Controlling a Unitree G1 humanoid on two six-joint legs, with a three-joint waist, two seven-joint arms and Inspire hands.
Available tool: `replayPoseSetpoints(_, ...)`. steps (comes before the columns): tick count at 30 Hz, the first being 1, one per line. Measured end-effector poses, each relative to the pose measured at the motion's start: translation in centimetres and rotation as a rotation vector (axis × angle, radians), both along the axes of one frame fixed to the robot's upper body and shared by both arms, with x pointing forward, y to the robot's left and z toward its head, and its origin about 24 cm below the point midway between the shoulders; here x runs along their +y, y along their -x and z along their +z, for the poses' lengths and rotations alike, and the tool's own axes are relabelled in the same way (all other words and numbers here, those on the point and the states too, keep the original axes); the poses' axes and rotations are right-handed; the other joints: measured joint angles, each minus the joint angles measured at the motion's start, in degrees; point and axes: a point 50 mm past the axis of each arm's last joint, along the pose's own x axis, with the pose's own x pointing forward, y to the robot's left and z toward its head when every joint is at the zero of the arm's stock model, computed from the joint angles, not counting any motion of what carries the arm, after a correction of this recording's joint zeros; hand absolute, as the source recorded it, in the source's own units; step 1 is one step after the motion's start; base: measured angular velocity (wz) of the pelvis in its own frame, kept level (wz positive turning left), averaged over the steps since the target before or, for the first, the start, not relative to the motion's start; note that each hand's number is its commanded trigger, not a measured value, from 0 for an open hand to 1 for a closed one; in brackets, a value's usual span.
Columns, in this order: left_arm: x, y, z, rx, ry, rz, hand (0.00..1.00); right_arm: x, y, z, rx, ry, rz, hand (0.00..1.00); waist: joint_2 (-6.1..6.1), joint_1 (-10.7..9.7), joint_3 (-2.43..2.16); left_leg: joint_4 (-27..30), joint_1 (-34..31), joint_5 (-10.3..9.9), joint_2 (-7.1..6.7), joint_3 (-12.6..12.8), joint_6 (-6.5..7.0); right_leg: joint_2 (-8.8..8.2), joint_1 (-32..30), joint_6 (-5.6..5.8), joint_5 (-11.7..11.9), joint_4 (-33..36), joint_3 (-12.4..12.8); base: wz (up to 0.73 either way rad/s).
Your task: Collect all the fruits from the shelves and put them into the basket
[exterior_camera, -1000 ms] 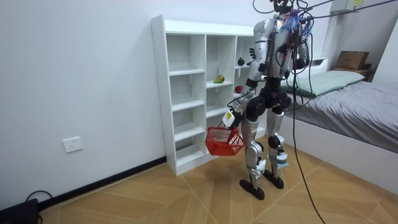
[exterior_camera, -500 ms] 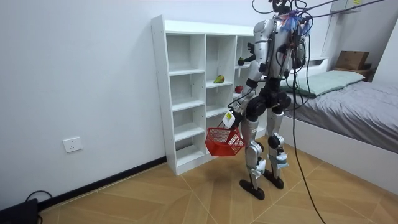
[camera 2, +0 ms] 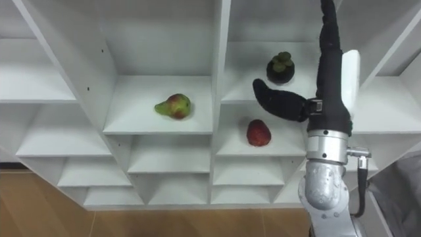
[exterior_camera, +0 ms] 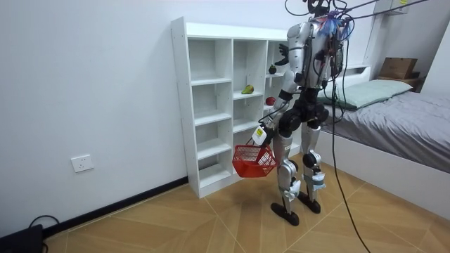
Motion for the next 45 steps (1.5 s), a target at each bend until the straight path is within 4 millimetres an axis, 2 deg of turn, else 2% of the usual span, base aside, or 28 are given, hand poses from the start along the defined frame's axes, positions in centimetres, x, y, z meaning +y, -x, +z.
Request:
replayPoseSetpoints(6, 0.0, 0.0, 0.0, -0.002, 0.003, -0.001, 1.00, -0.5, -0.5, -0.3, 0.015, 0.007, -0.020, 0.00, -0.05, 0.3, 0.00, 0.0, 0.0, 0.1, 0.00, 0.0, -0.04, -0.03, 0.0, 0.00, 0.0, 0.0, -0.3, 0.00)
replayPoseSetpoints(13, 0.7, 0.1, 0.2, 0.002, -0.015, -0.003, 1.00, -1.0, -2.2, 1.0, -0.010, 0.036, 0.001, 0.00, -1.02, -0.1, 0.04, 0.1, 0.1, 0.2, -0.01, -0.5, -0.05, -0.18, 0.4, 0.00, 0.0, 0.0, -1.5, 0.03)
replayPoseSetpoints(18, 1.0, 0.3, 0.2, 0.018, -0.022, -0.001, 1.00, -1.6, -2.6, -0.7, 0.093, 0.043, 0.005, 0.00, -1.40, 0.0, 0.27, 0.1, 0.7, 0.2, 0.00, -0.8, -0.06, -0.18, 1.0, 0.00, 0.0, -0.1, -1.7, 0.03)
replayPoseSetpoints(26, 1.1, 0.5, 0.1, 0.047, -0.015, -0.008, 1.00, -1.8, -2.7, -1.4, 0.144, 0.047, 0.006, 0.00, -1.39, 1.4, 0.27, 0.2, 0.7, 0.2, -0.02, -1.1, -0.13, -0.21, 1.3, 0.00, 0.0, -0.1, -2.7, 0.02)
replayPoseSetpoints(36, 1.2, 0.6, 0.0, 0.080, -0.018, -0.020, 1.00, -2.2, -2.8, -2.8, 0.238, 0.051, 0.011, 0.00, -1.50, 1.5, 0.16, 0.2, 0.9, 0.2, -0.03, -1.7, -0.16, -0.20, 1.8, 0.00, 0.0, -0.1, -3.4, 0.03)
replayPoseSetpoints(45, 1.2, 0.8, 0.0, 0.092, -0.026, -0.040, 1.00, -2.4, -2.8, -3.6, 0.281, 0.050, 0.014, 0.00, -1.61, 1.4, -0.13, 0.5, 1.0, 0.2, -0.03, -1.7, -0.17, -0.23, 2.0, 0.00, 0.0, -0.1, -3.4, 0.00)
